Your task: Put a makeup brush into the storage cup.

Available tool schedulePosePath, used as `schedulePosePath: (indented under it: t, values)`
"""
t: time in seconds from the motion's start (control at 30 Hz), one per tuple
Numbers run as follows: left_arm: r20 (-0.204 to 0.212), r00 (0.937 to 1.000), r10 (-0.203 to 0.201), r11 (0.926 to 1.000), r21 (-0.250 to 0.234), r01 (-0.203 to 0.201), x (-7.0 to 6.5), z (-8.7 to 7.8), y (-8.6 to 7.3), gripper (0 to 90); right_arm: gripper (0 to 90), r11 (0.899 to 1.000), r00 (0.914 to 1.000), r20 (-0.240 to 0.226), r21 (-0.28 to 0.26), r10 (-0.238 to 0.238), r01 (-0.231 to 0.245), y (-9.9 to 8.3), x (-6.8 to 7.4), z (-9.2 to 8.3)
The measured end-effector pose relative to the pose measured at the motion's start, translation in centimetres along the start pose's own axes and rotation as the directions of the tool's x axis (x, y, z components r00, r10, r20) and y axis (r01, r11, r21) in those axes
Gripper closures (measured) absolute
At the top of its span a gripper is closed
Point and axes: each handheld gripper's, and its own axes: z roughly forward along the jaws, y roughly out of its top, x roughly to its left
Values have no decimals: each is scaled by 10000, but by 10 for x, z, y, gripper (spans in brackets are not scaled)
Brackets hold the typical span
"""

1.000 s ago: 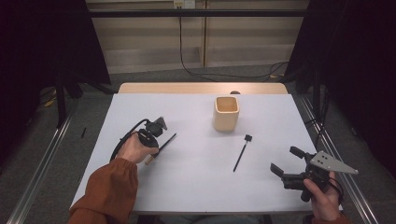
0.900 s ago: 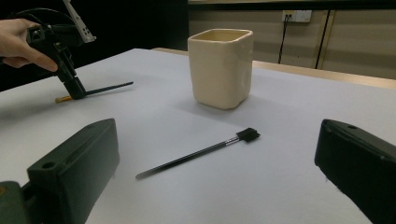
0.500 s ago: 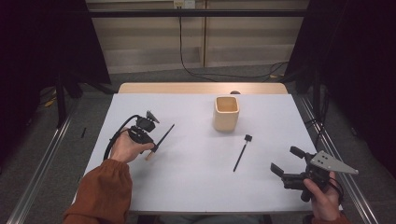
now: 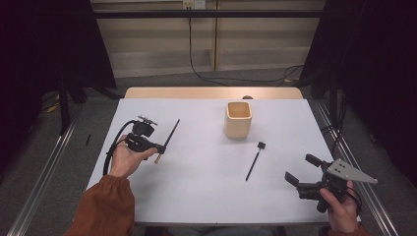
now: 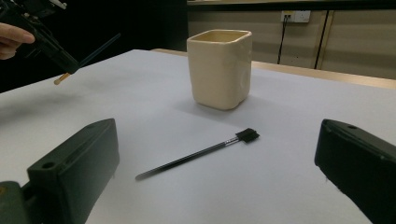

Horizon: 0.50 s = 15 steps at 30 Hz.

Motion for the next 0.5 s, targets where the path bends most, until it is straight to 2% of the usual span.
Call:
schedulePosePath:
  t: [0.07, 0.23, 0.37, 0.5]
  values:
    - [231, 9997, 102, 9996, -247, -96, 0, -3, -3, 845, 0, 10000, 10000, 8, -7, 12, -12, 0, 0, 0]
    - [168, 9998, 138, 9951, -986, -121, 0, -9, -9, 845, 0, 10000, 10000, -3, -29, 3, -3, 0, 0, 0]
    - [67, 9998, 192, 9864, -1635, -178, -1, -12, -15, 846, 0, 10000, 10000, -4, -37, 10, -10, 0, 0, 0]
    - [129, 9996, 256, 9747, -2226, -221, -1, -14, -23, 845, 0, 10000, 10000, -4, -35, -1, 1, 0, 0, 0]
